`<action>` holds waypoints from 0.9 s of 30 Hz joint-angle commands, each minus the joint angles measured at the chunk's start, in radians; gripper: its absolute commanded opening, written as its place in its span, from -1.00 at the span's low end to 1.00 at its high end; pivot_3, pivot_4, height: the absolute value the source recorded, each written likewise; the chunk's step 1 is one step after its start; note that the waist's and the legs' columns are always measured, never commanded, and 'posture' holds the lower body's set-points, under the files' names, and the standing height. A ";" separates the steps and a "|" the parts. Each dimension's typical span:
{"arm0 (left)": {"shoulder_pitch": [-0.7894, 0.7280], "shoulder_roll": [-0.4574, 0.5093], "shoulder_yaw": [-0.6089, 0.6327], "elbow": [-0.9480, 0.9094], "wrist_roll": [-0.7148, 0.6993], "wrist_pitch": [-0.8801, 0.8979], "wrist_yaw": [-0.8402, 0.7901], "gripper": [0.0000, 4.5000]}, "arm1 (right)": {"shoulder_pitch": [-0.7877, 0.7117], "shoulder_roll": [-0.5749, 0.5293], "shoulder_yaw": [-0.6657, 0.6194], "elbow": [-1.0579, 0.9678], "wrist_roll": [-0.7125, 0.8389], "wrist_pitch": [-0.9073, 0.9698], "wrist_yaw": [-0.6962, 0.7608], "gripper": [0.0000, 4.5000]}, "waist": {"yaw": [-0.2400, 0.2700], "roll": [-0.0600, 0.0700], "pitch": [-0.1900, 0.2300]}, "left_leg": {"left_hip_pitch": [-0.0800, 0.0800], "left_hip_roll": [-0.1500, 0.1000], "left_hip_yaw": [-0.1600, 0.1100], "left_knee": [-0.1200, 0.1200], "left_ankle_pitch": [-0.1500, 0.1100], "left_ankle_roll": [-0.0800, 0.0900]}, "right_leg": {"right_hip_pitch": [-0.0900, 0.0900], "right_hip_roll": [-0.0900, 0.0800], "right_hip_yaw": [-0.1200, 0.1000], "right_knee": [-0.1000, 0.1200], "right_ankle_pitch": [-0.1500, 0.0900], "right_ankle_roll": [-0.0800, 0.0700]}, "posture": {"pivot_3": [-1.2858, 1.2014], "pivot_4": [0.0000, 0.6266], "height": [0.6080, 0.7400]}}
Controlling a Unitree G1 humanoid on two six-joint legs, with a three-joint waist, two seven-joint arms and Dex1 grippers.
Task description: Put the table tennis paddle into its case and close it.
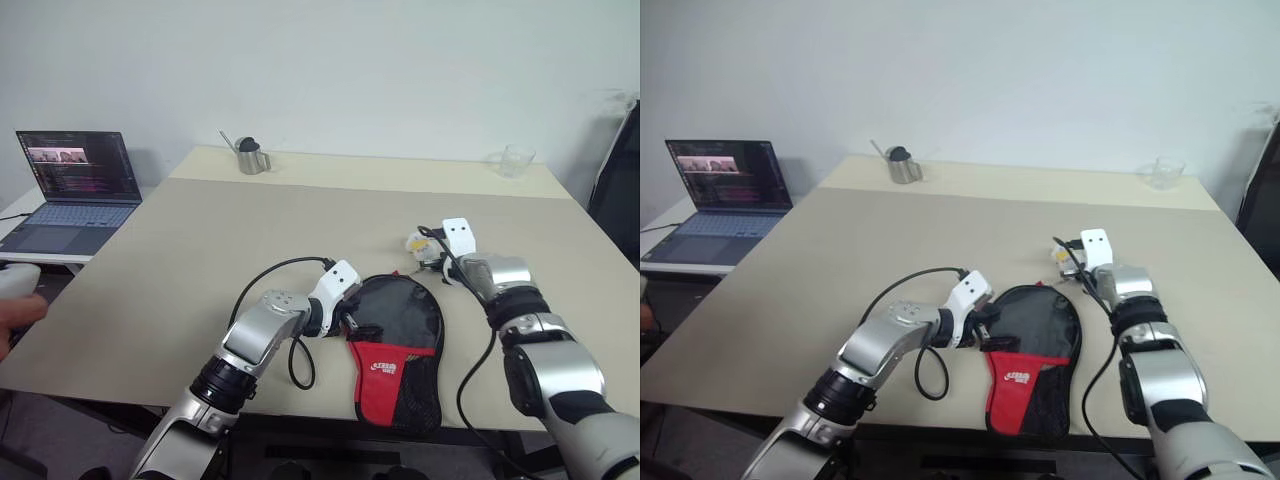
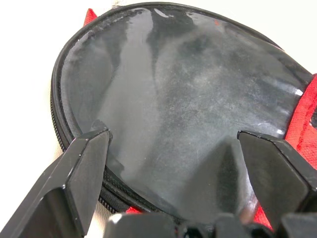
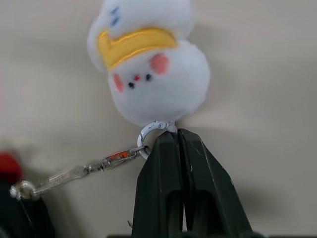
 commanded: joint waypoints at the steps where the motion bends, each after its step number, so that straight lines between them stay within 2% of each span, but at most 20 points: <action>1: 0.012 0.006 -0.025 0.047 0.022 0.016 -0.006 1.00 | 0.078 -0.094 0.052 -0.238 -0.019 0.110 0.085 -0.98 | 0.001 0.002 -0.001 | 0.000 0.000 0.000 0.000 0.000 0.000 | 0.000 0.000 0.000 0.000 0.000 0.000 | 0.03 -0.52 1.00; 8: -0.006 0.000 -0.027 0.077 0.030 -0.002 -0.017 1.00 | 0.213 -0.206 0.137 -0.543 0.011 0.227 0.244 -0.98 | -0.006 0.007 -0.004 | 0.001 0.000 0.000 -0.003 0.000 0.000 | -0.001 0.001 0.000 -0.001 0.000 0.000 | 0.03 -0.52 1.00; 17: -0.029 -0.017 -0.037 0.119 0.046 -0.030 -0.038 1.00 | 0.318 -0.302 0.205 -0.707 0.019 0.220 0.355 -0.98 | -0.009 0.008 -0.005 | 0.001 0.000 -0.001 -0.006 0.000 0.000 | 0.000 0.002 0.000 -0.006 0.000 0.000 | 0.03 -0.52 1.00; 27: -0.035 -0.028 -0.052 0.129 0.066 -0.039 -0.061 1.00 | 0.420 -0.424 0.286 -0.815 0.006 0.128 0.490 -0.98 | -0.007 0.008 -0.005 | 0.000 -0.001 0.000 -0.009 -0.001 0.001 | 0.000 0.006 0.000 -0.012 -0.001 0.003 | 0.03 -0.52 1.00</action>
